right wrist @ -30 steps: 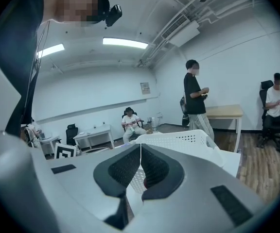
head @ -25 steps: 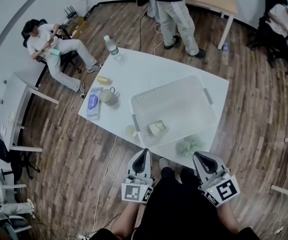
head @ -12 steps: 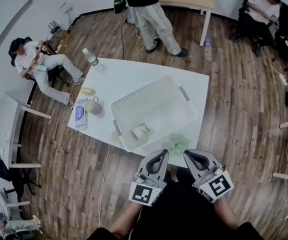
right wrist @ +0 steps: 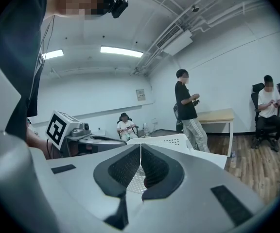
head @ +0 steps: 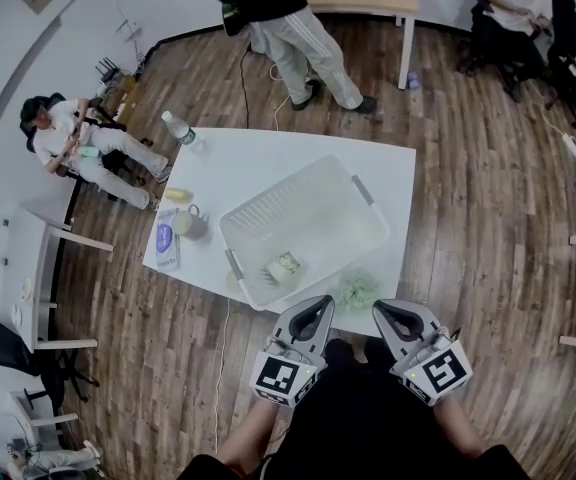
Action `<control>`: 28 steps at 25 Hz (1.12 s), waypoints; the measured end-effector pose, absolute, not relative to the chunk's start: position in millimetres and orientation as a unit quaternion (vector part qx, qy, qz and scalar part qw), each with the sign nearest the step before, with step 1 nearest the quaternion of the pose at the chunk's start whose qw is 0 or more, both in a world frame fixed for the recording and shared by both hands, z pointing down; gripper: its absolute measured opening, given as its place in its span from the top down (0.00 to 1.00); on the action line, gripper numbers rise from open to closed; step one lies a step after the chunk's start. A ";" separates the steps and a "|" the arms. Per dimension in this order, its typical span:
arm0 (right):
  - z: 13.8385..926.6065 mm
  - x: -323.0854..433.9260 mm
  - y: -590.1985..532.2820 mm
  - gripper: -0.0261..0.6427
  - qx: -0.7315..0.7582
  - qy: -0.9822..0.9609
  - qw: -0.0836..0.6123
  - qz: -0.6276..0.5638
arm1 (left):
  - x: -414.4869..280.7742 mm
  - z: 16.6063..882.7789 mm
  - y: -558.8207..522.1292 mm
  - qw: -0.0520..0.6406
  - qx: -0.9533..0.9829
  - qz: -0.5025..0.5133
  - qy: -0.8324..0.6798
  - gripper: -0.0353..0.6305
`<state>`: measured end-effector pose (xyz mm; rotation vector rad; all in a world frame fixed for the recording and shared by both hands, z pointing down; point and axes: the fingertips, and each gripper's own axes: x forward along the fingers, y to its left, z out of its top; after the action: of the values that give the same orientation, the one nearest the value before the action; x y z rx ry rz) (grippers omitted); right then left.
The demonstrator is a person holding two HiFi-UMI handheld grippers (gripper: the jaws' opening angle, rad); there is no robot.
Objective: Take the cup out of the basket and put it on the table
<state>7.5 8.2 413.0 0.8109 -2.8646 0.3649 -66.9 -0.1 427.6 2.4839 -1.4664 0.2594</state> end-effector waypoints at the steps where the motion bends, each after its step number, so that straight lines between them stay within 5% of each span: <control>1: 414.9 8.0 7.5 0.92 0.270 -0.952 0.072 0.123 | -72.6 432.9 -3.2 0.125 0.850 0.113 -0.499 0.93; 11: 427.1 28.5 2.0 0.92 0.284 -0.946 0.082 0.135 | -143.6 483.1 -69.5 0.108 0.819 0.357 -0.436 0.92; 22: 434.0 49.1 -5.0 0.92 0.320 -0.932 0.082 0.150 | -141.3 586.1 -89.3 0.227 0.797 0.506 -0.240 0.60; 28: 436.5 58.1 -9.5 0.92 0.345 -0.922 0.081 0.158 | -165.2 644.4 -93.6 0.301 0.735 0.575 -0.197 0.55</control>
<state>58.1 -9.5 436.5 1.0296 -2.7549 0.4715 -165.2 -93.6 644.4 1.9502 -0.5227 1.5259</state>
